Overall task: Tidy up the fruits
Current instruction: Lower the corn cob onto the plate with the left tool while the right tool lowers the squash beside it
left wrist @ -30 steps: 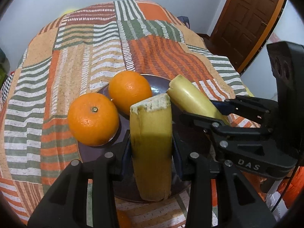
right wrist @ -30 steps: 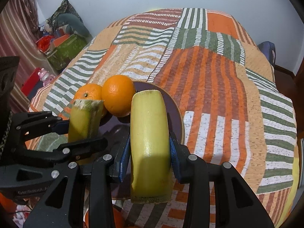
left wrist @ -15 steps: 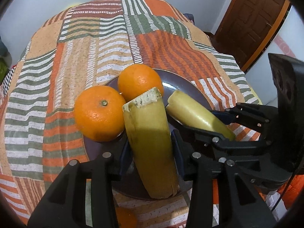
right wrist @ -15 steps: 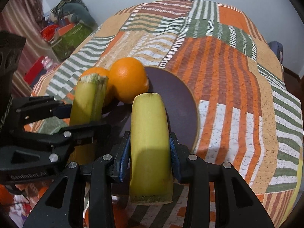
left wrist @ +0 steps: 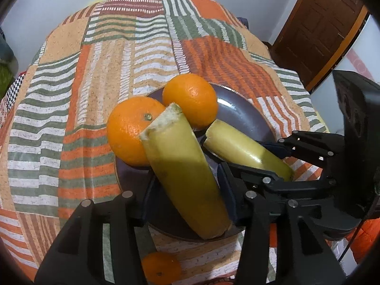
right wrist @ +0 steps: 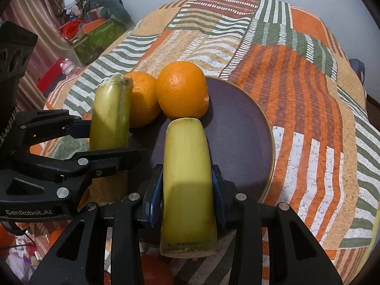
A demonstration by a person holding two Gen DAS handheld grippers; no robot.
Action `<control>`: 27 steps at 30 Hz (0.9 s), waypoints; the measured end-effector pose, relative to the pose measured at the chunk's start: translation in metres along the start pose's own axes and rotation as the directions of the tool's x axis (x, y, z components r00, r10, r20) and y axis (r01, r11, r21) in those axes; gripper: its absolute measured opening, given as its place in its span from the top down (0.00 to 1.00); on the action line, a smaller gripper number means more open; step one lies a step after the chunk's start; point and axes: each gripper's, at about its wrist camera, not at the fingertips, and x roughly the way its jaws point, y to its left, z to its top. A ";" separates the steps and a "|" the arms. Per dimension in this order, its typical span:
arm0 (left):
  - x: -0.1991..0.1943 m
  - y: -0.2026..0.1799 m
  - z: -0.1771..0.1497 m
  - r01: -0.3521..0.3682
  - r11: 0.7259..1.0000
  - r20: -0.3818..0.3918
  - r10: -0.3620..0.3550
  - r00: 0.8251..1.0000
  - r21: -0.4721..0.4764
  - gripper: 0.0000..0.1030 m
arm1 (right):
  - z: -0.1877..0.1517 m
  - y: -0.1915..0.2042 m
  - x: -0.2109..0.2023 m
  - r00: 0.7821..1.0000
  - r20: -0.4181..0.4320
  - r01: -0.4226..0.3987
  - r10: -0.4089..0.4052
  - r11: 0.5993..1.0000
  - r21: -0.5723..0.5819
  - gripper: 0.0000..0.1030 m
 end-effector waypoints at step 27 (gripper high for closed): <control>-0.094 -0.003 -0.039 -0.112 0.993 0.179 0.117 0.977 -0.040 0.44 | -0.030 0.014 -0.089 0.980 0.186 0.074 -0.074 0.997 0.004 0.59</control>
